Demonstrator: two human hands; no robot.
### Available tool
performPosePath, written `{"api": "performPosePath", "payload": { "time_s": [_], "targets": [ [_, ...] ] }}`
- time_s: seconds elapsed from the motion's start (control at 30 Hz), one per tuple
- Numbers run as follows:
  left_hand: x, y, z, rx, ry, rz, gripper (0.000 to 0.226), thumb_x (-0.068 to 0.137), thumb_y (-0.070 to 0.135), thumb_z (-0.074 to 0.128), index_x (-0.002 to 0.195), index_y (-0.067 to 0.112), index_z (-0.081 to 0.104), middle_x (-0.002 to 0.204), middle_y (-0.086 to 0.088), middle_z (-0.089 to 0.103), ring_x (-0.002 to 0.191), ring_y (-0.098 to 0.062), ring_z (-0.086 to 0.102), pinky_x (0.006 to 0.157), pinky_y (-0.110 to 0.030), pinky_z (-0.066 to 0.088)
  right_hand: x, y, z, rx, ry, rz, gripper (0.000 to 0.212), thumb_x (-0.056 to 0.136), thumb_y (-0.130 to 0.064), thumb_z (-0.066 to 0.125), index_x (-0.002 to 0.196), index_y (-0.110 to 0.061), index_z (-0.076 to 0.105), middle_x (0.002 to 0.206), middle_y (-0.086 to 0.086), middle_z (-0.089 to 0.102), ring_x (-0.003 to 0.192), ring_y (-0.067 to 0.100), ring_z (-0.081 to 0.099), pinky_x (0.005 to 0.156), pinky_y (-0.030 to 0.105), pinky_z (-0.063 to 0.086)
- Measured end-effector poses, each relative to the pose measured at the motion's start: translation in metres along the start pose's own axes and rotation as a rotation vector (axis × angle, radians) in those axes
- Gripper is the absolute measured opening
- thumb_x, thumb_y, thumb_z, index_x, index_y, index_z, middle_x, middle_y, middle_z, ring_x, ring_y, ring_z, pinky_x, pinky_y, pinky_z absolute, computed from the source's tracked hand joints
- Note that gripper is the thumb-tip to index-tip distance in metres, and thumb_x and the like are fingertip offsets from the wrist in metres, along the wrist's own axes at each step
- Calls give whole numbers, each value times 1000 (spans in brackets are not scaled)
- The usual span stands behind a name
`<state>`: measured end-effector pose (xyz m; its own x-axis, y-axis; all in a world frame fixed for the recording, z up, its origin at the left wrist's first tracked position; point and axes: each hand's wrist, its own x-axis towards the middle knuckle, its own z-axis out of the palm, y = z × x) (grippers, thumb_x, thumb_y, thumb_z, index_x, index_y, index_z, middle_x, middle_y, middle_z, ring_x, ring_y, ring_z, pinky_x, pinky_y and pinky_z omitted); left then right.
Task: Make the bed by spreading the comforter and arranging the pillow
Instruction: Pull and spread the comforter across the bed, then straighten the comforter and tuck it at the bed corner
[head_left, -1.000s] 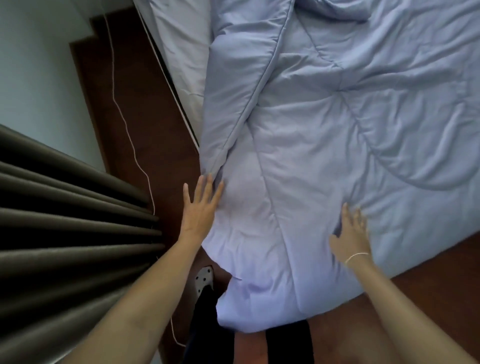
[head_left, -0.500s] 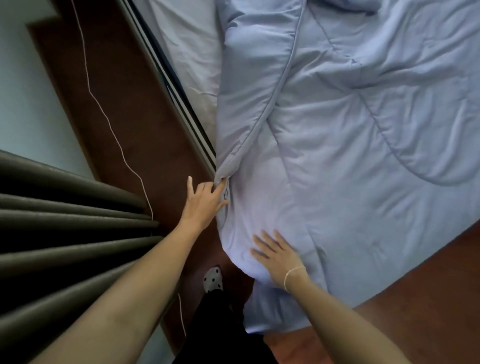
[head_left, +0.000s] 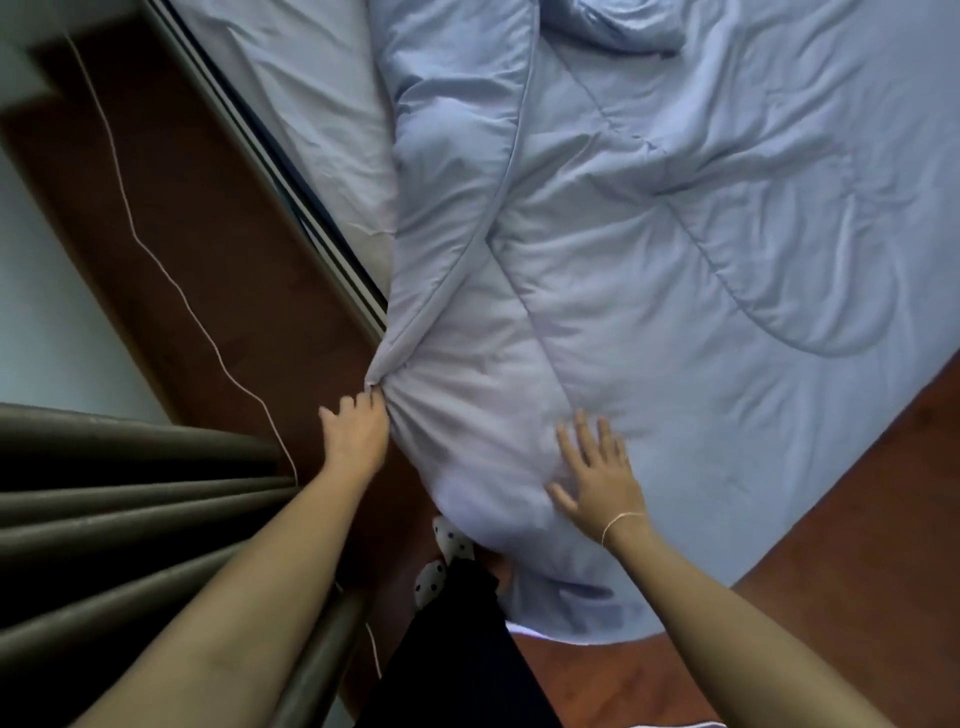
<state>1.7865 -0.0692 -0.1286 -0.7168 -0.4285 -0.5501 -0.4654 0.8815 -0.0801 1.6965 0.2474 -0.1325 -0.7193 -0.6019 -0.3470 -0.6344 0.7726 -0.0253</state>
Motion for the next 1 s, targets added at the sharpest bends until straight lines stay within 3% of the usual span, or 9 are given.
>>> {"api": "performPosePath", "payload": {
  "time_s": [0.1,0.17,0.27,0.37,0.5,0.67,0.77,0.9,1.0],
  "targets": [
    [0,10,-7,-143,-263,38,66,96,30,40,150,16,5,143,-15,39,125,-36,43,100,-50,37,-4,-9,-3,-23,-29,-188,90,56,-46,69,140,-25,44,148,16,39,131,44,40,101,52,43],
    [3,6,-25,-273,-337,105,64,93,35,44,148,19,15,141,-15,42,123,-35,47,99,-46,42,2,-11,-15,38,67,-188,70,52,-42,73,119,-24,64,130,11,59,114,37,59,91,41,52],
    [20,-10,-68,-315,-311,233,43,93,30,44,136,22,42,132,-12,54,115,-31,56,91,-37,48,31,-10,-48,118,278,-107,24,65,-37,57,81,-26,71,78,-4,73,69,17,70,76,29,55],
    [51,-36,-129,-239,-141,244,36,93,30,45,129,25,52,128,-9,59,112,-29,58,90,-36,49,85,-4,-89,138,282,18,27,68,-37,42,64,-25,66,56,-2,65,53,18,64,67,31,57],
    [95,-67,-211,-166,37,234,45,96,29,40,140,21,38,133,-10,53,117,-31,54,92,-39,48,165,-13,-143,326,240,221,29,73,-28,53,88,-18,75,82,5,75,76,26,70,80,38,51],
    [142,-101,-282,-210,159,218,52,97,31,41,147,21,28,139,-8,46,121,-30,50,94,-40,45,268,-48,-215,617,292,292,39,85,-27,62,123,-16,61,122,8,63,111,28,59,95,40,46],
    [157,-126,-290,-255,149,224,53,97,34,44,146,21,29,139,-7,45,119,-27,52,92,-38,48,319,-67,-248,808,333,380,58,84,-30,67,136,-13,48,134,14,49,122,32,48,104,39,39],
    [174,-179,-282,-278,91,160,53,96,38,43,145,24,28,136,-6,44,119,-26,52,92,-36,47,377,-81,-271,900,199,510,89,78,-43,72,148,-18,24,151,18,24,137,35,28,111,44,30],
    [202,-233,-281,-276,58,110,54,97,38,43,147,24,26,143,-6,38,125,-24,48,96,-33,44,417,-88,-284,877,131,660,99,74,-47,74,150,-24,15,151,20,23,132,42,35,107,49,33]
  ]
}}
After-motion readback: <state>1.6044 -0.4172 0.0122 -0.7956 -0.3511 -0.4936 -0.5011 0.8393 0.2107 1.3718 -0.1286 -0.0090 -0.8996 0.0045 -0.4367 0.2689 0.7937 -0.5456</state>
